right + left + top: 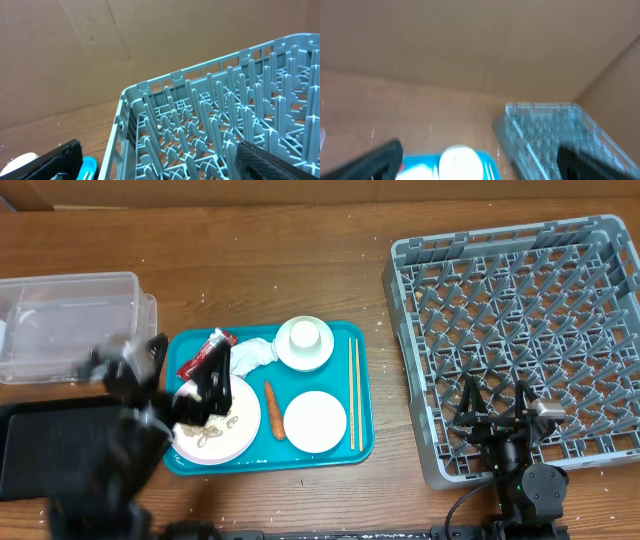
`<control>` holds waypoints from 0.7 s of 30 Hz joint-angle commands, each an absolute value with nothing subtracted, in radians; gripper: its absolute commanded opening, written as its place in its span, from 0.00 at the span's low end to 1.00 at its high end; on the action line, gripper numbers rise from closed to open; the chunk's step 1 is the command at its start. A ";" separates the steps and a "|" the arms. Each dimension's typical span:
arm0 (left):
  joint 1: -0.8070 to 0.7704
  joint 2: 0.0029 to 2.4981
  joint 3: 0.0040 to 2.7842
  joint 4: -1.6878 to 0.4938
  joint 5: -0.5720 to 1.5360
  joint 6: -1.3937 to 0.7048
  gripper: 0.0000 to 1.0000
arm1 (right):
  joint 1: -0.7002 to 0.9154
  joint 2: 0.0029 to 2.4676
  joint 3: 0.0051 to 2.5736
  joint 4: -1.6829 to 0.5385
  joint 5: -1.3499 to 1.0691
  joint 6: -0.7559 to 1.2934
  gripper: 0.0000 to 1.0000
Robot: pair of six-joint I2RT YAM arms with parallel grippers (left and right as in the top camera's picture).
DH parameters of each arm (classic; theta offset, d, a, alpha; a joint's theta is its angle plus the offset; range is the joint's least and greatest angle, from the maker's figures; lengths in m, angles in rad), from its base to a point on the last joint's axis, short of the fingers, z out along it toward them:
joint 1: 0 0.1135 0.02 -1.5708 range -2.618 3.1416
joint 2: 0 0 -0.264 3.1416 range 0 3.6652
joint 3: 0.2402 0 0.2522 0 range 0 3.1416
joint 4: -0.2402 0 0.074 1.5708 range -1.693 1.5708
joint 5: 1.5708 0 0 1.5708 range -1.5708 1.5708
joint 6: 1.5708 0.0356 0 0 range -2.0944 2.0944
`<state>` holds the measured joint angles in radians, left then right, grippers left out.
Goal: Sort waste into correct bins and load items into the dishwasher
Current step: 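Reach the left gripper to the rice plate rim and grasp it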
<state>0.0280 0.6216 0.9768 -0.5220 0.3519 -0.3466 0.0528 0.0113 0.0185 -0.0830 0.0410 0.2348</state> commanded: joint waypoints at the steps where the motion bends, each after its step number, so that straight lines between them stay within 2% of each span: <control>1: 0.031 0.947 1.365 -0.809 0.418 -0.110 1.00 | 0.050 0.003 0.008 -0.080 0.039 0.236 1.00; 4: 0.031 1.138 1.617 -1.033 0.419 -0.058 1.00 | 0.050 0.003 0.008 -0.080 0.039 0.236 1.00; 7: 0.031 1.261 1.748 -1.125 0.461 -0.059 1.00 | 0.050 0.003 0.008 -0.080 0.039 0.236 1.00; 14: 0.027 1.428 1.768 -1.193 0.586 -0.167 1.00 | 0.050 0.003 0.008 -0.080 0.040 0.236 1.00; 17: -0.026 1.474 1.768 -1.283 0.411 -0.268 1.00 | 0.050 0.003 0.008 -0.080 0.039 0.236 1.00; 21: -0.177 1.532 1.768 -1.429 -0.036 -0.447 1.00 | 0.050 0.003 0.008 -0.080 0.040 0.236 1.00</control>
